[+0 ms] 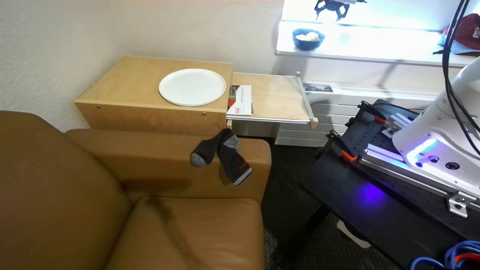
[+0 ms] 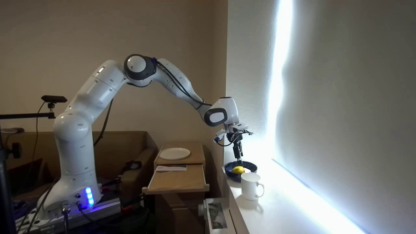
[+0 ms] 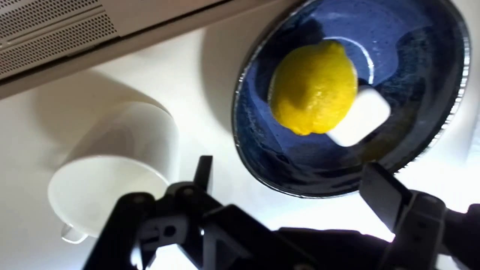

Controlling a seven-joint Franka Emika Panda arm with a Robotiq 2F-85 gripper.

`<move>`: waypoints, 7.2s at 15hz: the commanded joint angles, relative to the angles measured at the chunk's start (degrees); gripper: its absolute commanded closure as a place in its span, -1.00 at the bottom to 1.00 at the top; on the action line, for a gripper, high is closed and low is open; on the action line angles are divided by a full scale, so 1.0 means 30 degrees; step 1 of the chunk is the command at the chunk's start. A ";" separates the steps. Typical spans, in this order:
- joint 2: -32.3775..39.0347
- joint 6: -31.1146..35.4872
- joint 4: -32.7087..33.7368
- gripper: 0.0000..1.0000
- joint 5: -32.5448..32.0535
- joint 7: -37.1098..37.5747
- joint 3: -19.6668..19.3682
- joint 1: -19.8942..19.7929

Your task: Take the lemon out of the blue bowl and put it on the plate

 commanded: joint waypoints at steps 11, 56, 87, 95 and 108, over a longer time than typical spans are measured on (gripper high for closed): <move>-0.0174 -0.1785 0.0890 -1.00 -0.0910 0.0680 0.0515 0.1061; 0.3448 0.0657 0.1806 -1.00 0.0343 0.0874 0.0804 0.0264; -1.0682 -0.6786 -0.7324 0.17 0.2300 -1.1683 0.2673 -0.1348; -1.0184 -0.7711 -0.6969 0.17 0.1581 -1.1893 0.2419 0.0370; -1.0234 -0.7029 -0.7481 0.17 -0.2717 -0.9158 0.6899 0.6953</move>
